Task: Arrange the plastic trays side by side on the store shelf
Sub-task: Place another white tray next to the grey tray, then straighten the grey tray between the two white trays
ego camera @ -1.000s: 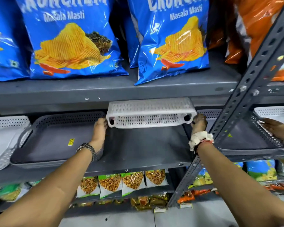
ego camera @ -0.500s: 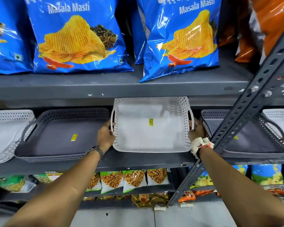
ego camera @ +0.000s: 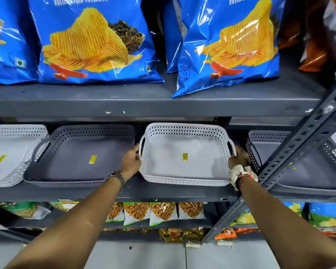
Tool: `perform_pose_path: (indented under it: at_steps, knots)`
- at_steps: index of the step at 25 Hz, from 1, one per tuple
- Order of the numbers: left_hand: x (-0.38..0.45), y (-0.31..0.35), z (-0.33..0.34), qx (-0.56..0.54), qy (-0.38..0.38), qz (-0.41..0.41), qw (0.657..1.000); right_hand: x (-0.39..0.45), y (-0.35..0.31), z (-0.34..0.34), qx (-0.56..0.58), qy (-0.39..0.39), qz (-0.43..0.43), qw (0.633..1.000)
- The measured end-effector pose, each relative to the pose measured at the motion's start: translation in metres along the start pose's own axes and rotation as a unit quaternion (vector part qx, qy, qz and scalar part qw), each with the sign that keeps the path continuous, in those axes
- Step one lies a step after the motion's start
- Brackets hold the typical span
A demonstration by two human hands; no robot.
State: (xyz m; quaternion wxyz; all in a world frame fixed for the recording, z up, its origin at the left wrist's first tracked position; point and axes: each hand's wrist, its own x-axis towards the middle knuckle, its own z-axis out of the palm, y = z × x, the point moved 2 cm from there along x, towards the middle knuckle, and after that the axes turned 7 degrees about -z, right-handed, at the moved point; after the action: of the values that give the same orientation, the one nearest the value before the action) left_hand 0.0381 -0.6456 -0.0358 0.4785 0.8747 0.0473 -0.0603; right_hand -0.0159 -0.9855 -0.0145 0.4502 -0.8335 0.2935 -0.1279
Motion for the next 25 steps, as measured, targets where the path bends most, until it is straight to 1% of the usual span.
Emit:
perform_pose_path:
  at_steps: [1, 2, 4, 6, 8, 10, 12, 14, 15, 17, 19, 20, 22, 24, 25]
  knots:
    - [-0.001, -0.001, -0.003, -0.026, -0.011, -0.009, 1.000, 0.000, -0.002, 0.001, -0.002, 0.017, -0.008, 1.000]
    - [-0.003, -0.001, -0.008, -0.065, -0.015, -0.022, 0.998, -0.003, -0.006, 0.002, 0.009, 0.045, -0.032, 0.998]
    - [-0.007, -0.003, -0.023, -0.163, -0.013, -0.053, 0.985, -0.008, -0.017, 0.009, 0.009, 0.073, -0.088, 0.993]
    - [-0.005, -0.013, -0.047, -0.231, -0.002, -0.062, 0.971, -0.013, -0.027, 0.017, -0.006, 0.072, -0.113, 0.991]
    - [-0.001, -0.030, -0.082, -0.230, 0.025, -0.059, 0.971, -0.025, -0.040, 0.031, -0.014, 0.053, -0.131, 0.990]
    - [0.003, -0.049, -0.116, -0.166, 0.077, -0.053, 0.982, -0.039, -0.051, 0.051, 0.000, 0.033, -0.133, 0.991]
    - [0.006, -0.074, -0.154, -0.055, 0.143, -0.048, 0.987, -0.057, -0.061, 0.076, 0.011, 0.024, -0.124, 0.992]
    - [0.007, -0.096, -0.190, 0.019, 0.198, -0.077, 0.977, -0.075, -0.071, 0.103, 0.024, 0.002, -0.108, 0.994]
    - [0.008, -0.105, -0.208, 0.053, 0.217, -0.079, 0.972, -0.083, -0.077, 0.118, 0.029, -0.013, -0.106, 0.994]
    - [0.010, -0.118, -0.239, 0.105, 0.236, -0.065, 0.964, -0.098, -0.086, 0.148, 0.036, -0.039, -0.112, 0.992]
    - [0.012, -0.132, -0.265, 0.133, 0.255, -0.070, 0.955, -0.112, -0.095, 0.178, 0.043, -0.060, -0.107, 0.992]
    - [0.013, -0.138, -0.274, 0.142, 0.248, -0.081, 0.955, -0.121, -0.100, 0.188, 0.048, -0.075, -0.093, 0.992]
    - [0.017, -0.157, -0.286, 0.146, 0.201, -0.127, 0.960, -0.136, -0.109, 0.206, 0.045, -0.109, -0.060, 0.991]
    - [0.020, -0.170, -0.289, 0.153, 0.143, -0.166, 0.964, -0.146, -0.113, 0.215, 0.002, -0.123, -0.061, 0.991]
    - [0.020, -0.173, -0.291, 0.159, 0.123, -0.170, 0.965, -0.149, -0.115, 0.219, -0.019, -0.128, -0.072, 0.989]
